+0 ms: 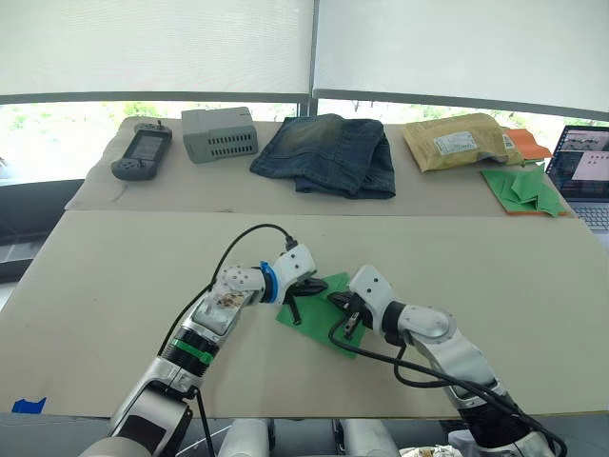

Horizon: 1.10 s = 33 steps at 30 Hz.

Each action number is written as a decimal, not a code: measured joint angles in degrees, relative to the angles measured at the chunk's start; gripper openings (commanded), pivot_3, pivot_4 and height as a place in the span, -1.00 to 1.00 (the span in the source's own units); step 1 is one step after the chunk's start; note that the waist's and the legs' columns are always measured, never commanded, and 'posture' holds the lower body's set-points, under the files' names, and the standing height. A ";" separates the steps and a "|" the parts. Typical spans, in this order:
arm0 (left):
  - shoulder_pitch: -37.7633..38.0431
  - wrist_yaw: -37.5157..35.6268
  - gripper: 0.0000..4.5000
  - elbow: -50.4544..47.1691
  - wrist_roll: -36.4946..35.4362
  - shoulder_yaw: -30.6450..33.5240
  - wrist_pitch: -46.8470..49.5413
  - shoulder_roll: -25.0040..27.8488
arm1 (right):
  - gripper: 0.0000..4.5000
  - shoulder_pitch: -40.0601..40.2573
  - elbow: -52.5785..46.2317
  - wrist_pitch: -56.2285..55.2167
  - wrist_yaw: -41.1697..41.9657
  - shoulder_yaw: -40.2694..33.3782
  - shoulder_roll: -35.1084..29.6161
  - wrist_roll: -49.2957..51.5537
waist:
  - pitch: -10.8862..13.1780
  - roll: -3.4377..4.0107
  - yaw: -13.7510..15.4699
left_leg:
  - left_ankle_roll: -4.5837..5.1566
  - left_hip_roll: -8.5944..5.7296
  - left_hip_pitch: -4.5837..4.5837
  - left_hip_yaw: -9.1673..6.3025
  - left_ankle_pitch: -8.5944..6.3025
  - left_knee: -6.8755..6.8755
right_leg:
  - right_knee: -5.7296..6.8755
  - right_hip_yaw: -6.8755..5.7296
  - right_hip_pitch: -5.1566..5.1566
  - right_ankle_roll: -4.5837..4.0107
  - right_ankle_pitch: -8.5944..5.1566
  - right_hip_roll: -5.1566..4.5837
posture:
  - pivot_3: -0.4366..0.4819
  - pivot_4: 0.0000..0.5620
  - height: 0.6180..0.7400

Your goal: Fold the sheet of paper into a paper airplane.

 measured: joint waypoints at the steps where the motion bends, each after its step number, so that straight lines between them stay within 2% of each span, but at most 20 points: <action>1: 0.00 -0.65 -0.99 -0.07 -0.22 -0.03 0.00 -0.05 | -1.00 0.42 -0.57 0.54 0.09 -0.57 -0.10 0.63 | 0.00 0.00 0.05 | 0.00 0.00 -0.04 0.00 0.00 0.00 | 0.00 -0.01 -0.03 0.00 0.00 0.00 | -0.05 -0.47 0.81; 5: -0.18 -3.09 -0.99 -0.13 -0.47 -0.28 -0.07 -0.10 | -1.00 2.40 -4.11 4.48 1.29 -3.10 -0.75 4.39 | 0.01 0.00 0.14 | 0.00 -0.01 -0.18 -0.02 0.00 0.00 | -0.05 -0.04 -0.10 0.00 0.00 -0.02 | -0.05 -0.47 0.81; 10: -0.78 -4.88 -0.99 0.44 -0.37 -0.67 -0.57 -0.09 | -1.00 4.10 -14.16 11.94 3.55 -12.35 -3.91 13.95 | 0.05 0.02 0.22 | 0.00 -0.02 -0.26 -0.09 0.00 0.01 | -0.15 -0.06 -0.11 0.05 0.01 -0.08 | -0.05 -0.47 0.81; 15: -1.81 -6.21 -0.99 2.09 -0.32 -0.91 -1.63 -0.68 | -1.00 14.66 -23.21 23.35 6.53 -19.60 -14.05 21.87 | 0.03 0.02 0.72 | 0.08 -0.01 -0.44 -0.10 -0.05 -0.01 | -0.52 -0.27 -0.08 0.07 0.04 -0.10 | -0.05 -0.47 0.81; 17: -2.06 -6.45 -0.99 2.51 -0.26 -0.76 -1.81 -0.59 | -1.00 19.47 -23.94 26.61 6.39 -19.86 -15.61 23.45 | 0.03 0.02 0.63 | 0.10 0.00 -0.46 -0.08 -0.07 -0.01 | -0.54 -0.21 -0.09 0.09 0.05 -0.10 | -0.05 -0.47 0.81; 21: -2.32 -6.32 -0.99 3.39 -0.05 -0.80 -2.03 -0.84 | -1.00 22.22 -24.95 26.03 4.23 -19.86 -15.54 23.32 | 0.03 0.01 0.27 | 0.10 0.00 -0.35 -0.09 -0.06 0.05 | -0.61 -0.10 0.04 0.23 0.15 -0.11 | -0.05 -0.47 0.81; 33: -2.63 -7.09 -0.99 4.21 -0.24 -0.40 -2.81 -0.61 | -1.00 22.59 -26.72 26.07 0.48 -17.76 -14.04 25.12 | 0.03 0.01 0.13 | 0.10 0.06 -0.41 -0.08 -0.06 0.10 | -0.61 -0.11 -0.02 0.26 0.18 -0.04 | -0.05 -0.47 0.81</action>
